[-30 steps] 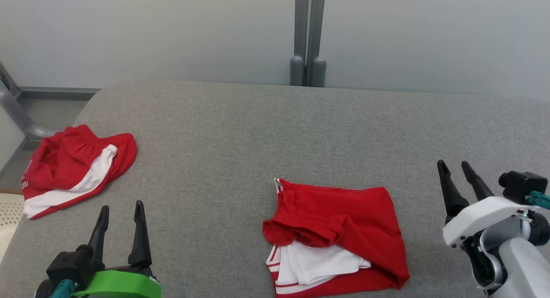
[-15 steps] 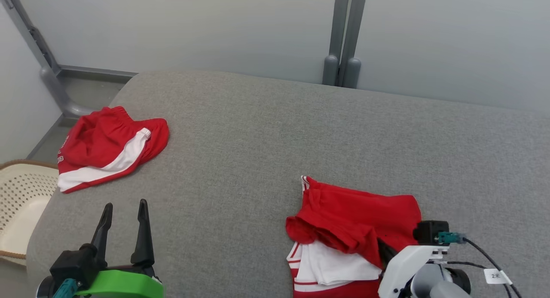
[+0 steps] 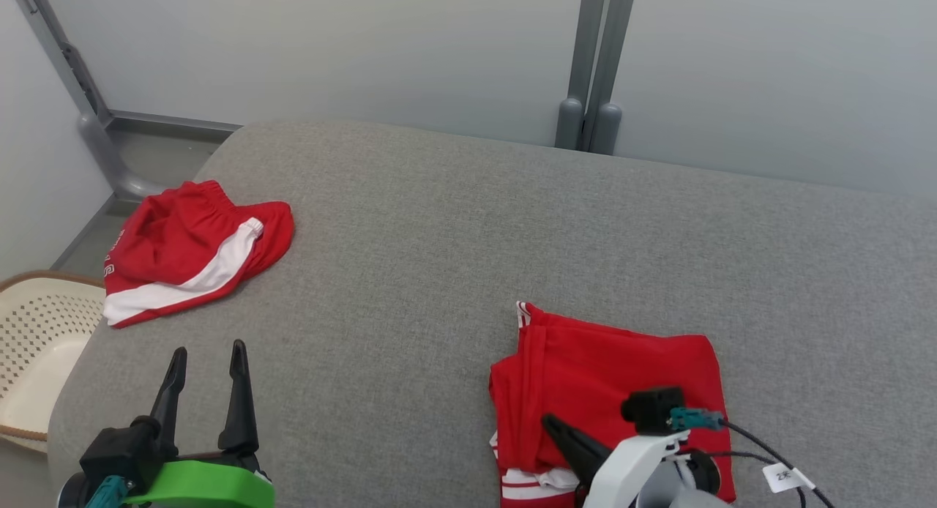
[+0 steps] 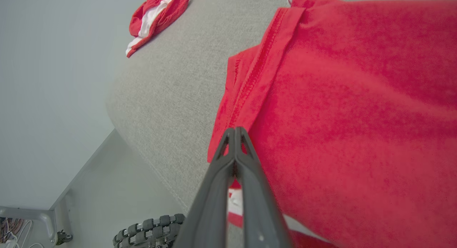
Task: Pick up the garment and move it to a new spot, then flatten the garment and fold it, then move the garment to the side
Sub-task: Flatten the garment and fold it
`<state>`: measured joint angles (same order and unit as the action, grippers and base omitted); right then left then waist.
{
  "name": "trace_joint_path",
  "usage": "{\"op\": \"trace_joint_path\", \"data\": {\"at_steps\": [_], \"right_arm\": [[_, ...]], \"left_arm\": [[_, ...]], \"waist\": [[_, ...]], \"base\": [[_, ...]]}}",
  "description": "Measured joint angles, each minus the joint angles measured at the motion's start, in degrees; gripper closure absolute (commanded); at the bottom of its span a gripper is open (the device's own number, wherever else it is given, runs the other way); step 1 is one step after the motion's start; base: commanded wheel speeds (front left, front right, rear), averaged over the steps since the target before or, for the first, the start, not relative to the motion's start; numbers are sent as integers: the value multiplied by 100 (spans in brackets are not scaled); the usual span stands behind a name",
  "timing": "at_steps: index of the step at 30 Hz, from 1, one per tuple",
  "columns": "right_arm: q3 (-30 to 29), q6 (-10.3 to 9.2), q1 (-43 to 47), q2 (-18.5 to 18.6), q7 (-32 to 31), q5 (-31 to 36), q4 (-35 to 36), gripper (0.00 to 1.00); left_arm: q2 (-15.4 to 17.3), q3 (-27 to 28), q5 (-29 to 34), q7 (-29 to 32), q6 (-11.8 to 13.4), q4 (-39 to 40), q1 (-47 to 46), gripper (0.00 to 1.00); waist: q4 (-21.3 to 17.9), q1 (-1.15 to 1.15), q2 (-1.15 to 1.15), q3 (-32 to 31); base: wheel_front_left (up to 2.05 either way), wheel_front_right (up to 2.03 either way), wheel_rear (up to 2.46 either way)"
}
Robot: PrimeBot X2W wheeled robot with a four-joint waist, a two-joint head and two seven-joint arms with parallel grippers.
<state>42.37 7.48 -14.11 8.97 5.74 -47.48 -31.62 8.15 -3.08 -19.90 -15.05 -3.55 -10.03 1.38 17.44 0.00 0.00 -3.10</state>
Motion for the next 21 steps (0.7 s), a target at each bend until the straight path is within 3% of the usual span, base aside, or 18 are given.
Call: {"op": "trace_joint_path", "data": {"at_steps": [7, 9, 10, 15, 21], "right_arm": [[-398, 0, -335, 688, 776, 30, 713, 100], [-689, 0, -400, 877, 857, 208, 909, 9], [-887, 0, -408, 954, 877, 267, 1015, 0], [-1878, 0, -358, 1192, 925, 816, 1435, 0], [-3108, 0, 141, 1113, 927, 1640, 1788, 0]], "left_arm": [[-13, 120, 53, 0, 5, 159, 36, 0], [-32, 125, 96, 0, 5, 212, 61, 0], [-45, 142, 98, 0, 5, 226, 74, 0], [-96, 209, 138, 0, 4, 325, 102, 0], [-157, 275, 219, 0, -27, 431, 152, 0]], "waist": [[-272, 0, 0, -27], [-365, 0, 0, -33], [-419, 0, 0, -36], [-671, 0, 0, -55], [-954, 0, 0, -86]], "base": [[0, 0, 0], [0, 0, 0], [0, 0, 0], [0, 0, 0], [0, 0, 0]]}}
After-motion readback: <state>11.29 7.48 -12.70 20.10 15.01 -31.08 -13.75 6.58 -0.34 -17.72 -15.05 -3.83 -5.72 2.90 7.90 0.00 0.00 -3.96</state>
